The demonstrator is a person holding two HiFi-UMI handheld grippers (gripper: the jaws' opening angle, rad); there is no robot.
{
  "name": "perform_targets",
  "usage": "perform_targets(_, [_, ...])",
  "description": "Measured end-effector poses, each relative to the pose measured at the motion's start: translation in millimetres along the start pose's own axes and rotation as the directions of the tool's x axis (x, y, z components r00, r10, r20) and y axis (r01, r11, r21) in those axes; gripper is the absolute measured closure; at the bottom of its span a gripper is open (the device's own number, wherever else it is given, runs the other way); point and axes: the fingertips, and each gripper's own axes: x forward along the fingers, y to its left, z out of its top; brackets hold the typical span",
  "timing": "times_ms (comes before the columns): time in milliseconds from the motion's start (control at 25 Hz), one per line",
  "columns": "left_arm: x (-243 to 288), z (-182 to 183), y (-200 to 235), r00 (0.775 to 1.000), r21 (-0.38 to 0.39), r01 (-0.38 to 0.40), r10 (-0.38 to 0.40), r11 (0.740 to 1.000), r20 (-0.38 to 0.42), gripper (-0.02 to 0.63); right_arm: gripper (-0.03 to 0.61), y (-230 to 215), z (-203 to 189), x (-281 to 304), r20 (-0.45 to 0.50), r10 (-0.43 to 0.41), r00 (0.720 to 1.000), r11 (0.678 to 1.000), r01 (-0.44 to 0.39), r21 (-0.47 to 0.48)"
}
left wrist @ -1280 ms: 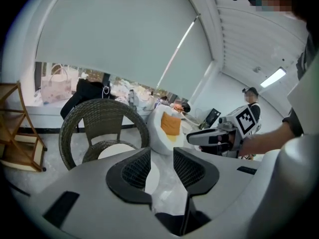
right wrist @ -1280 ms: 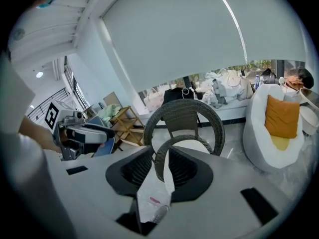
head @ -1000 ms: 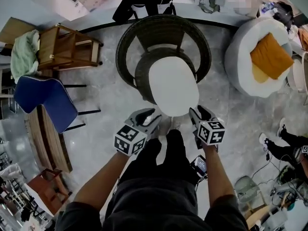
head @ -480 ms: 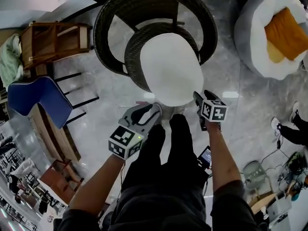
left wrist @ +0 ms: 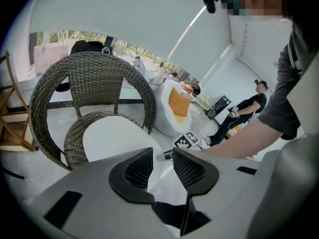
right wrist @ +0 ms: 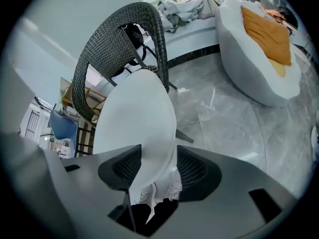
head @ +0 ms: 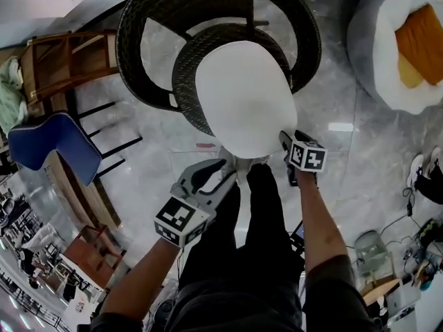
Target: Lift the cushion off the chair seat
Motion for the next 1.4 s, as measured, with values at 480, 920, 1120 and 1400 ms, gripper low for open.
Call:
perform_targets(480, [26.7, 2.3, -1.2, 1.000, -0.005, 0.023, -0.023, 1.000, -0.007, 0.482, 0.546, 1.0, 3.5, -4.9, 0.007, -0.049, 0.999, 0.997, 0.049, -0.067])
perform_targets(920, [28.6, 18.6, -12.8, 0.999, 0.022, 0.043, -0.043, 0.999, 0.006, 0.482, 0.555, 48.3, 16.8, -55.9, 0.111, -0.002, 0.994, 0.994, 0.014, -0.108])
perform_targets(1120, [16.3, 33.3, -19.0, 0.999, 0.054, 0.028, -0.030, 0.998, 0.023, 0.482, 0.557, 84.9, 35.4, -92.0, 0.186, 0.025, 0.982, 0.984, 0.008, -0.177])
perform_targets(1400, [-8.0, 62.7, -28.7, 0.997, 0.095, 0.003, -0.010, 0.995, 0.077, 0.483, 0.558, 147.2, 72.1, -152.6, 0.289, 0.080, 0.954, 0.944, 0.021, -0.330])
